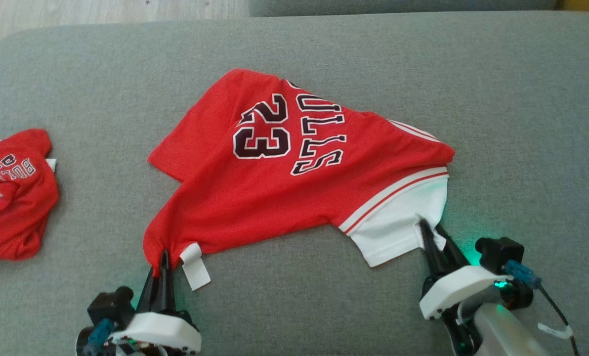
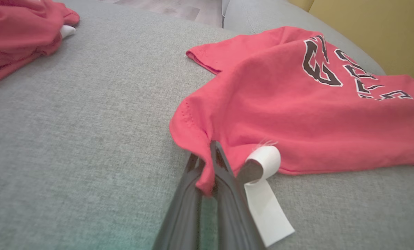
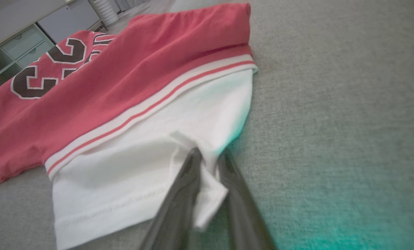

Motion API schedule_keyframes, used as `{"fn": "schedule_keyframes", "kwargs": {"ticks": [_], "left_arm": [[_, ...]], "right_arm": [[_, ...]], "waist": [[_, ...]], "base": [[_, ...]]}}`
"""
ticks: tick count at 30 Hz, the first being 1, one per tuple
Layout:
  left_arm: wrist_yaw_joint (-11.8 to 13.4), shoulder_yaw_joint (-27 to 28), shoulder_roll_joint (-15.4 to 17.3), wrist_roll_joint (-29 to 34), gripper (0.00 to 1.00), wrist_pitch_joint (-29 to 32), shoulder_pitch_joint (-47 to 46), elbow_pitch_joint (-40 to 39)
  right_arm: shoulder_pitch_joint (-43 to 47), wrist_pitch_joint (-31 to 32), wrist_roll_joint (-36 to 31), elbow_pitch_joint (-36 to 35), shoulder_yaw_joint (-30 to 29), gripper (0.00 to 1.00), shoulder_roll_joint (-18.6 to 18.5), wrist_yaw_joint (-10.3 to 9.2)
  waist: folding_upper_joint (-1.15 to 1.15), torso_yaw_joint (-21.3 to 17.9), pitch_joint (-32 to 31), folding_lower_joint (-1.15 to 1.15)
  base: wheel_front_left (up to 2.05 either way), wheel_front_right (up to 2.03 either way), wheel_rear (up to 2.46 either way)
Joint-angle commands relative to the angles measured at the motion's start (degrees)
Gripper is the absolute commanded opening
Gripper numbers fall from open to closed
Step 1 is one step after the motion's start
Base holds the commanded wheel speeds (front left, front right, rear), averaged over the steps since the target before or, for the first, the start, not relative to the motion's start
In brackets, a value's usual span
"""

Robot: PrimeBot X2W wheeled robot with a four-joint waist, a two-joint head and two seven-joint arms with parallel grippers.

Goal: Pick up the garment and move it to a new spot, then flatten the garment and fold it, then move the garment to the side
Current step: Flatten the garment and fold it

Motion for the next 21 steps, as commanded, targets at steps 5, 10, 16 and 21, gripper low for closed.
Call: {"fn": "schedule_keyframes", "kwargs": {"ticks": [5, 10, 16, 21], "left_arm": [[-0.23, 1.32, 0.58, 0.24, 0.0, -0.31, -1.63, -0.67], [-0.39, 1.68, 0.58, -0.25, 0.0, -0.31, -1.76, -2.56], [-1.31, 1.83, 0.58, 1.59, 0.0, -0.31, -5.78, -10.3], [-1.57, -0.94, 4.02, 1.96, 0.0, -0.31, -13.81, -14.99]], "right_arm": [[2.67, 1.13, -1.73, 3.33, 0.3, 0.0, -0.45, -0.04], [3.79, 1.13, -3.74, -3.16, -5.84, 0.0, -0.8, -0.04], [3.33, 1.13, -2.56, -20.04, -11.39, 0.0, -0.76, -0.04], [-2.22, 1.13, 1.48, -29.96, -12.03, 0.0, -4.09, -0.04]], "waist": [[0.0, -0.52, -0.54, 0.0], [0.0, -1.27, -2.09, 0.0], [0.0, -2.17, -6.82, 0.0], [0.0, -2.93, -10.55, 0.0]], "base": [[0.0, 0.0, 0.0], [0.0, 0.0, 0.0], [0.0, 0.0, 0.0], [0.0, 0.0, 0.0]]}}
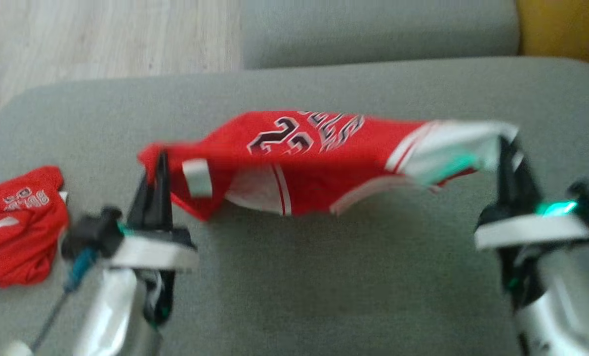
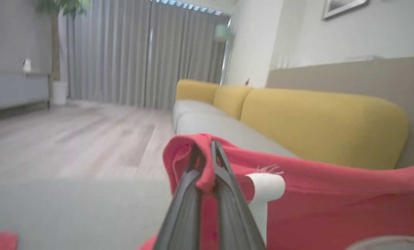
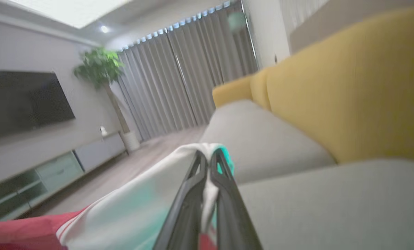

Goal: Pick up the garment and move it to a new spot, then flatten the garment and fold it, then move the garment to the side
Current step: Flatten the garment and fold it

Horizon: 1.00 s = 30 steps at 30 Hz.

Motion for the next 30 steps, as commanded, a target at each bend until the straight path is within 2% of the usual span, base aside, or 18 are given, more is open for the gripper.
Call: {"fn": "schedule_keyframes", "kwargs": {"ticks": [1, 7, 12, 17, 20, 24, 27, 30], "left_arm": [[-0.3, 0.05, 3.21, -0.82, 0.0, -0.29, -6.6, -3.35], [-0.32, -2.84, 10.04, -3.73, 0.0, -0.29, -21.61, -5.0], [-0.32, -3.86, 11.75, -5.47, 0.0, 1.11, -29.45, -3.54], [-0.32, -6.59, 11.63, -6.88, 0.0, 4.84, -36.08, 0.95], [-0.27, -7.24, 10.74, -7.5, 0.0, 5.86, -39.41, 4.15], [0.98, -7.66, 10.46, -5.07, 0.0, 3.28, -45.17, 8.91], [2.83, -6.27, 9.72, -3.46, 0.0, 0.49, -50.56, 10.9], [3.59, -3.87, 8.27, -3.25, 0.0, -0.21, -53.43, 10.51]], "right_arm": [[-5.48, -0.38, 1.65, -4.56, 0.54, 0.0, -2.5, -0.05], [-17.46, -0.24, 5.84, -10.4, 1.75, 0.0, -8.78, -0.05], [-25.04, 2.81, 6.81, -10.36, 2.64, 0.0, -10.91, -0.05], [-33.13, 6.22, 3.63, -5.6, 3.53, 0.0, -11.65, -0.05], [-38.12, 6.76, 1.78, -1.64, 3.37, 0.0, -10.26, -0.05], [-46.71, 4.2, -2.51, 4.44, 3.43, 0.0, -8.78, -0.05], [-53.73, 1.28, -5.81, 9.22, 0.05, 0.0, -8.21, -0.05], [-58.51, -0.03, -7.93, 12.97, -3.66, 0.0, -7.9, -0.05]], "waist": [[0.0, -0.67, -1.96, 0.0], [0.0, -1.15, -3.66, 0.0], [0.0, -1.27, -3.15, 0.0], [0.0, -1.1, 0.83, 0.0], [0.0, -1.23, 5.1, 0.0], [0.0, -1.76, 10.15, 0.0], [0.0, -1.91, 12.71, 0.0], [0.0, -1.91, 13.64, 0.0]], "base": [[0.0, 0.0, 0.0], [0.0, 0.0, 0.0], [0.0, 0.0, 0.0], [0.0, 0.0, 0.0], [0.0, 0.0, 0.0], [0.0, 0.0, 0.0], [0.0, 0.0, 0.0], [0.0, 0.0, 0.0]]}}
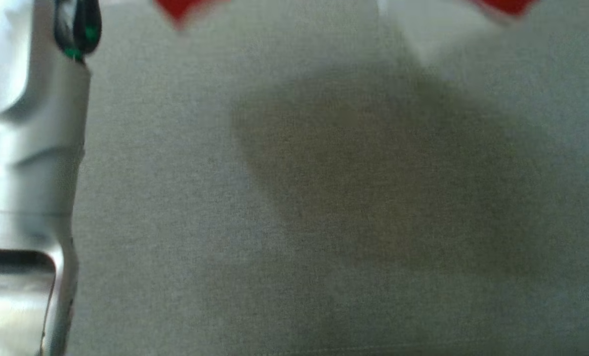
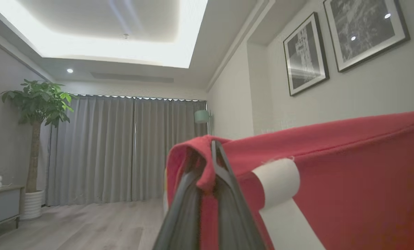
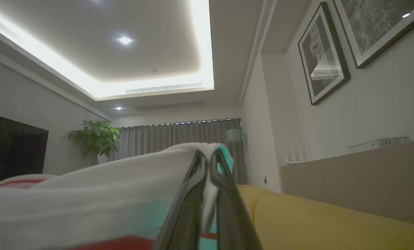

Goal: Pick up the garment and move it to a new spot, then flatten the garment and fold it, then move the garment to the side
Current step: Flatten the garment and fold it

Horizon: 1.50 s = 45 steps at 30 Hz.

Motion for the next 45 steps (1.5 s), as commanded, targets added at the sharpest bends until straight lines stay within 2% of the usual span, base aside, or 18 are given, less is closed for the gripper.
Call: {"fn": "schedule_keyframes", "kwargs": {"ticks": [1, 4, 7, 17, 23, 27, 34, 45], "left_arm": [[0.44, 3.81, 1.14, 0.11, 0.0, -0.18, -2.44, -3.14], [-0.51, 5.19, -0.15, 0.41, 0.0, -0.21, 1.51, -3.43], [-1.42, 6.11, -1.13, 0.42, 0.0, -0.22, 8.21, -2.01], [-3.02, 10.99, -5.8, -2.0, 0.0, -0.23, 37.44, 7.2], [-3.24, 13.93, -7.71, -2.61, 0.0, -0.23, 48.8, 8.88], [-3.28, 15.23, -8.06, -3.03, 0.0, -0.23, 52.96, 8.09], [-3.32, 11.03, -8.14, -7.09, 0.0, -0.23, 61.19, 4.97], [-2.89, 7.97, -8.15, -8.22, 0.0, -0.24, 65.2, -1.01]], "right_arm": [[-2.78, -0.65, -0.88, -0.01, -1.42, 0.0, 0.67, -0.05], [-1.7, -0.81, -0.86, 1.58, -2.34, 0.0, 1.31, -0.05], [4.26, -0.83, 0.73, 2.79, -0.79, 0.0, 1.23, -0.05], [38.67, -0.84, 11.61, 2.75, 1.65, 0.0, 0.8, -0.05], [53.8, -0.85, 15.81, -0.56, 2.99, 0.0, 2.12, -0.05], [58.86, -0.85, 17.61, -2.03, 4.05, 0.0, 2.63, -0.05], [67.57, -0.79, 20.51, -4.13, 4.34, 0.0, 1.94, -0.05], [74.12, 1.26, 22.73, -10.29, 1.92, 0.0, 1.86, -0.05]], "waist": [[0.0, -0.25, 1.54, -0.02], [0.0, -0.52, 1.1, -0.02], [0.0, -0.93, 0.4, -0.02], [0.0, -3.11, -3.12, -0.02], [0.0, -4.75, -6.05, -0.02], [0.0, -4.97, -8.49, -0.02], [0.0, -4.11, -14.0, -0.02], [0.0, -1.62, -15.3, -0.02]], "base": [[0.0, 0.0, 0.0], [0.0, 0.0, 0.0], [0.0, 0.0, 0.0], [0.0, 0.0, 0.0], [0.0, 0.0, 0.0], [0.0, 0.0, 0.0], [0.0, 0.0, 0.0], [0.0, 0.0, 0.0]]}}
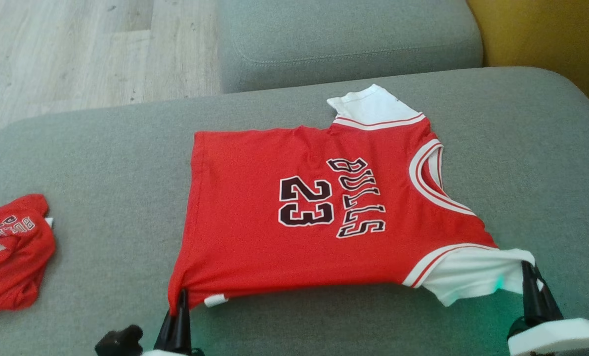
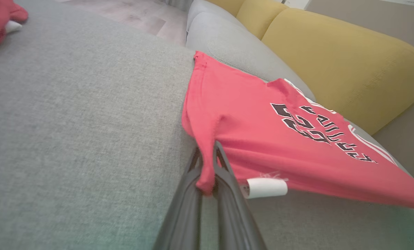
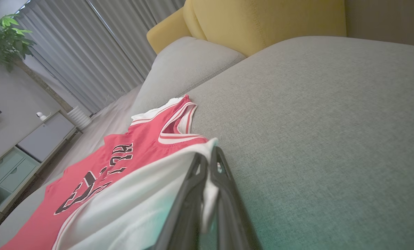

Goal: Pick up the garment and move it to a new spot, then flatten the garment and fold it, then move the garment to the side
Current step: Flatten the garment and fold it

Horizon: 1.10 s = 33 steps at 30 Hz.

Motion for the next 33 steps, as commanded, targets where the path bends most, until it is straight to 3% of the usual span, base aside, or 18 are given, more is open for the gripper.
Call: {"fn": "schedule_keyframes", "kwargs": {"ticks": [1, 10, 28, 29, 30, 31, 33], "left_arm": [[0.6, 1.79, 1.4, -0.16, 0.0, -0.41, -1.65, -2.07], [0.32, -2.56, 1.39, -0.71, 0.0, -0.41, -7.99, -3.53], [2.81, -6.52, 1.39, -4.02, 0.0, -0.41, -27.23, 4.75], [3.32, -6.13, 1.39, -4.26, 0.35, -0.41, -28.24, 4.88], [3.92, -5.75, 1.39, -4.51, 0.95, -0.41, -29.09, 4.76], [4.81, -5.14, 1.39, -4.47, 1.0, -0.41, -29.84, 4.16], [6.73, -3.89, 1.39, -3.22, 1.0, -0.41, -30.52, 2.21]], "right_arm": [[-1.1, -0.16, 0.52, -2.27, -0.31, 0.0, -1.46, -0.05], [-7.99, 4.94, 1.6, -3.66, -0.84, 0.0, 1.7, -0.05], [-29.5, 7.84, -1.1, 8.07, -0.82, 0.0, 5.45, -0.05], [-30.82, 7.42, -1.26, 9.0, -0.94, 0.29, 5.61, -0.05], [-32.13, 6.64, -1.3, 10.01, -1.29, 0.94, 5.85, -0.05], [-33.45, 5.66, -1.24, 10.86, -1.57, 1.0, 6.12, -0.05], [-35.75, 3.12, -1.18, 12.13, -1.7, 1.0, 6.63, -0.05]], "waist": [[0.0, 0.09, 0.2, 0.0], [0.0, 0.89, 2.72, 0.0], [0.0, 1.58, 14.57, 0.0], [0.0, 1.46, 14.99, 0.0], [0.0, 1.4, 15.2, 0.0], [0.0, 1.38, 15.38, 0.0], [0.0, 1.37, 15.55, 0.0]], "base": [[0.0, 0.0, 0.0], [0.0, 0.0, 0.0], [0.0, 0.0, 0.0], [0.0, 0.0, 0.0], [0.0, 0.0, 0.0], [0.0, 0.0, 0.0], [0.0, 0.0, 0.0]]}}
